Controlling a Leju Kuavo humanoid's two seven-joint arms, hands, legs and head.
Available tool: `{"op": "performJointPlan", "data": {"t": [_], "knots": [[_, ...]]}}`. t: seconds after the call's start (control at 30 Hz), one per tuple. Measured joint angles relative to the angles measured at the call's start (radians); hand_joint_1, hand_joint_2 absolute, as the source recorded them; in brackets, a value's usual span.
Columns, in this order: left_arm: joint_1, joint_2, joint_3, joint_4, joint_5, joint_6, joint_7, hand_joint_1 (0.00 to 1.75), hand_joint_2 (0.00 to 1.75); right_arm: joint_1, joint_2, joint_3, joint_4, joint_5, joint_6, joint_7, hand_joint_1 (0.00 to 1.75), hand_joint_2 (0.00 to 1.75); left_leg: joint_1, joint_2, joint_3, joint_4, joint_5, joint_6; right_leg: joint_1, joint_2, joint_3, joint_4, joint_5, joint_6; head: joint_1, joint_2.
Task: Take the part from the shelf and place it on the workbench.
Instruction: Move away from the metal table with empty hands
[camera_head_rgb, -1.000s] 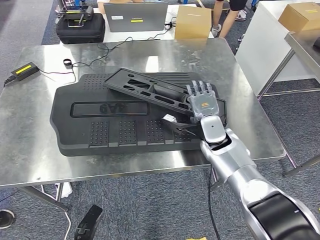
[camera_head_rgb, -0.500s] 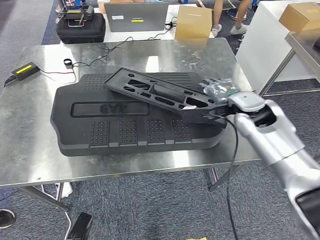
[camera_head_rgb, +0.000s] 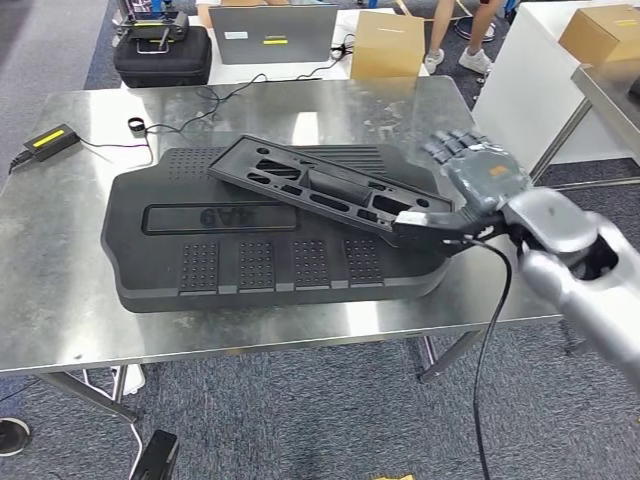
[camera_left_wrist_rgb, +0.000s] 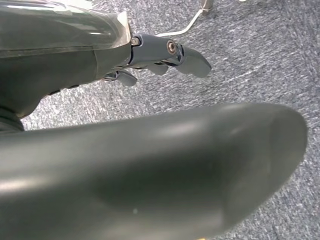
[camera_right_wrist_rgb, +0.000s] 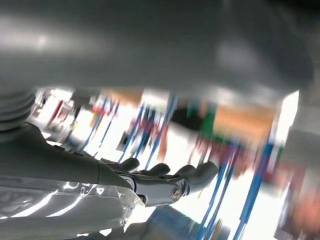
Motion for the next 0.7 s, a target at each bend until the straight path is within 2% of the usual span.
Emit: {"op": "performJointPlan", "data": {"t": [0.07, 0.13, 0.2, 0.33, 0.53, 0.6, 0.7], "knots": [[0.0, 0.0, 0.0, 0.0, -0.01, 0.002, 0.008, 0.0, 0.0, 0.169, 0.04, -0.104, -0.081, 0.152, -0.275, -0.012, 0.0, 1.75, 0.0, -0.001, 0.0, 0.0, -0.001, 0.0, 0.001, -0.002, 0.001, -0.001, 0.0, 0.0, 0.0, 0.0], [-0.002, -0.001, 0.0, 0.0, -0.019, 0.01, 0.019, 0.0, 0.0, 0.334, 0.111, -0.203, -0.156, 0.268, -0.508, -0.047, 0.0, 1.75, 0.0, -0.002, -0.001, 0.0, -0.001, 0.0, 0.001, -0.004, 0.0, -0.001, -0.002, 0.001, 0.0, 0.0], [-0.003, -0.003, 0.0, 0.0, -0.023, 0.02, 0.028, 0.0, 0.0, 0.464, 0.182, -0.283, -0.222, 0.305, -0.636, -0.097, 0.0, 1.75, 0.0, -0.003, -0.001, 0.0, -0.001, 0.0, 0.001, -0.004, 0.0, -0.001, -0.003, 0.001, 0.0, 0.0], [-0.004, -0.006, 0.0, 0.0, -0.029, 0.044, 0.039, 0.0, 0.0, 0.637, 0.339, -0.442, -0.339, 0.244, -0.677, -0.288, 0.0, 1.75, 0.001, -0.003, 0.0, -0.001, -0.001, -0.001, 0.001, -0.003, 0.0, -0.001, -0.003, 0.001, 0.0, 0.0], [-0.002, -0.008, 0.0, 0.0, -0.03, 0.083, 0.05, 0.0, 0.0, 0.788, 0.533, -0.614, -0.46, 0.109, -0.682, -0.537, 0.0, 1.75, 0.001, -0.002, 0.001, -0.001, -0.001, -0.001, 0.001, -0.003, 0.001, 0.0, -0.003, 0.001, 0.0, 0.0], [-0.002, -0.009, 0.0, 0.0, -0.03, 0.092, 0.051, 0.0, 0.0, 0.827, 0.582, -0.646, -0.49, 0.09, -0.682, -0.583, 0.0, 1.75, 0.001, -0.002, 0.001, -0.001, -0.001, -0.001, 0.001, -0.002, 0.001, 0.0, -0.003, 0.001, 0.0, 0.0], [-0.002, -0.009, 0.0, 0.0, -0.029, 0.101, 0.051, 0.0, 0.0, 0.866, 0.63, -0.678, -0.521, 0.08, -0.682, -0.597, 0.0, 1.75, 0.001, -0.002, 0.001, -0.001, -0.001, -0.001, 0.0, -0.001, 0.001, 0.0, -0.003, 0.001, 0.0, 0.0]]}}
